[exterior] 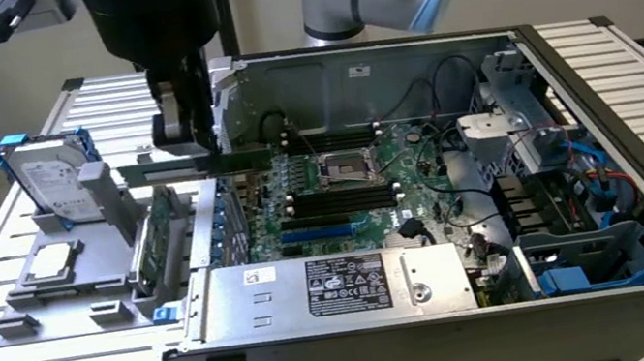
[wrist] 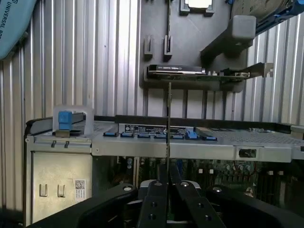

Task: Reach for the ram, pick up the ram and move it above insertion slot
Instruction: 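Pick up the ram and move it above insertion slot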

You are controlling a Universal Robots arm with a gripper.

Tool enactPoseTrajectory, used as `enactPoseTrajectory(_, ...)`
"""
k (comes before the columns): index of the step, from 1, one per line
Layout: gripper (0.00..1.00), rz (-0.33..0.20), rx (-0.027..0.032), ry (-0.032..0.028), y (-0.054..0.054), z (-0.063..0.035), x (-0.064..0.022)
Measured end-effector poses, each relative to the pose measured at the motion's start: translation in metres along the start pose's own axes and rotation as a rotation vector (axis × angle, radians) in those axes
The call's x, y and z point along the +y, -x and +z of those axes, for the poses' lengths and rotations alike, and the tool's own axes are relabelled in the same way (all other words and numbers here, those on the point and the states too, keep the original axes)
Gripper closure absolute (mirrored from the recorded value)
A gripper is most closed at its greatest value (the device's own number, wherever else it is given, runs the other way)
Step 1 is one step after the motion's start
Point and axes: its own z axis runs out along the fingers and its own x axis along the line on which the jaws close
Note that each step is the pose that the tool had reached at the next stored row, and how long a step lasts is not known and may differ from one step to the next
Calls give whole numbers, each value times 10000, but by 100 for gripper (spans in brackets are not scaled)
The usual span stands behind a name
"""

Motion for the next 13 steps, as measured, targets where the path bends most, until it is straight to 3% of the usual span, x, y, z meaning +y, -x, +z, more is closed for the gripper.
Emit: enactPoseTrajectory(13,87,0,-18,-1,49,-5,-593)
